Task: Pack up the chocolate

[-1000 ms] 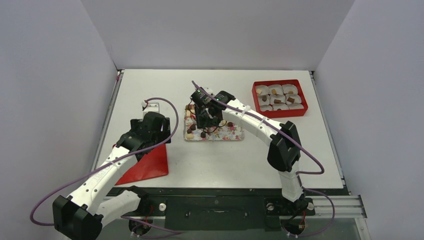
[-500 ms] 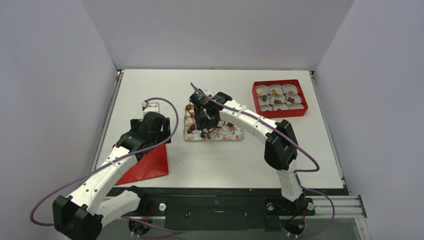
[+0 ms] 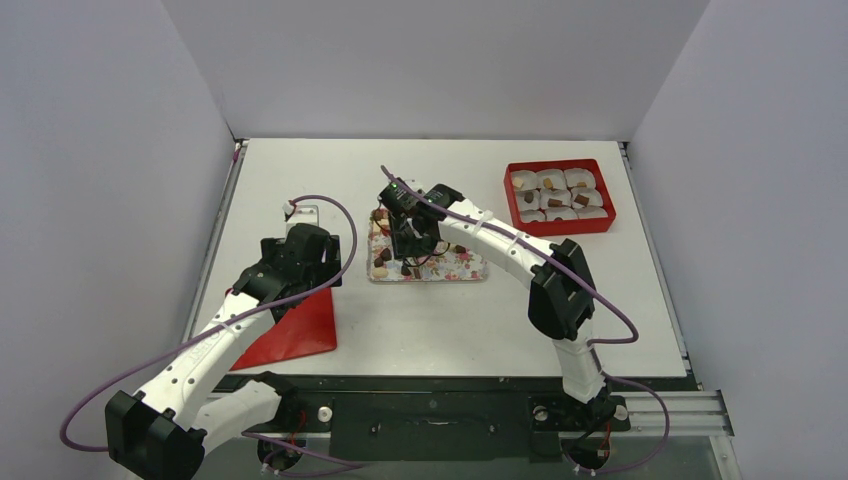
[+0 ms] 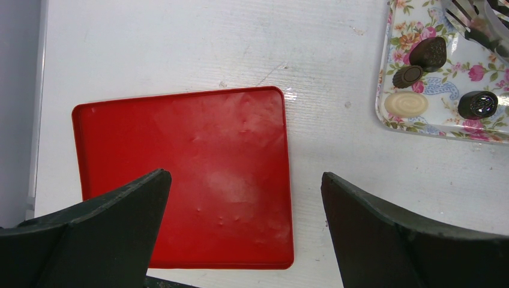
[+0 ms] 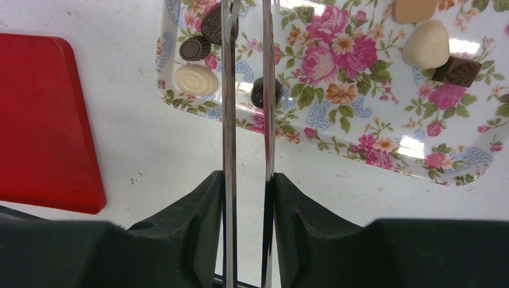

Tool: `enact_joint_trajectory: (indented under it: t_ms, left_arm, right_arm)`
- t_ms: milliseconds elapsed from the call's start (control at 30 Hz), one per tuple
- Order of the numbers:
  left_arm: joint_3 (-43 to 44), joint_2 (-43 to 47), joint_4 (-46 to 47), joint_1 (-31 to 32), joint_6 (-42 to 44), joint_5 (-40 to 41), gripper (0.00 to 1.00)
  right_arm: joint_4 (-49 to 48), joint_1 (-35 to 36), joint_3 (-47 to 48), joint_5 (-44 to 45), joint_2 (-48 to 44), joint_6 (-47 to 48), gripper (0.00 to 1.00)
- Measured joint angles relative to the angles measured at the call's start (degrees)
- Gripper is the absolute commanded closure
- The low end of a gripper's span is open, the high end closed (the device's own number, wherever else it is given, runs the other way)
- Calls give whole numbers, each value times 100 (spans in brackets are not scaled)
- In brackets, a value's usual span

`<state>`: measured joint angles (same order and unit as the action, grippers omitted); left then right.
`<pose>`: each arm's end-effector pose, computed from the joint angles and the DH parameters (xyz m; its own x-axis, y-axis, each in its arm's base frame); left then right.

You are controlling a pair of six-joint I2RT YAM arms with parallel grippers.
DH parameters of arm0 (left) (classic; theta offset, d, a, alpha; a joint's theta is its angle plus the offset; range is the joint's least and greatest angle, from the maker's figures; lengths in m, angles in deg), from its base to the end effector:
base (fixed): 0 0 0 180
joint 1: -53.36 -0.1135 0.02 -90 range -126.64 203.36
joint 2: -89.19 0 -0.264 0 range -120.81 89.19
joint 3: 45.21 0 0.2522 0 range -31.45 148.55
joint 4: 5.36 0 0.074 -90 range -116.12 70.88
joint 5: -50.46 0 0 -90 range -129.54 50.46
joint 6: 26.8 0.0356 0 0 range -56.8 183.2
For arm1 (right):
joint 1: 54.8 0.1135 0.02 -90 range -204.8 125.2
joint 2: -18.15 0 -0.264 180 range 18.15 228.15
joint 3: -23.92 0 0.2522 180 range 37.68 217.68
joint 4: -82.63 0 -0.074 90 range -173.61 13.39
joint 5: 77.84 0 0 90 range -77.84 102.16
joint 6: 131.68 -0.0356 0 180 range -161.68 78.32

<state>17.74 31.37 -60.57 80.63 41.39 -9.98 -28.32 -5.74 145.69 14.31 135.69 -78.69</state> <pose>0.1840 -0.0751 0.2790 -0.6764 -0.0149 -0.7364 -0.1445 0.9830 0.1129 0.2895 0.3316 0.2670 -0.9216 -0.1445 -0.3602 -0.2375 0.9440 0.2290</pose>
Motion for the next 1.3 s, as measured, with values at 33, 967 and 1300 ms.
enact_joint_trajectory:
  t_ms: [33,967,1300]
  left_arm:
    - [0,0,0,0,0,0,4]
    - [0,0,0,0,0,0,4]
    - [0,0,0,0,0,-2,4]
  right_arm:
    - [0,0,0,0,0,2,71]
    - [74,-138,-317,-11,-741,7,74]
    - [103,-542,-957,-42,-1458,11,74]
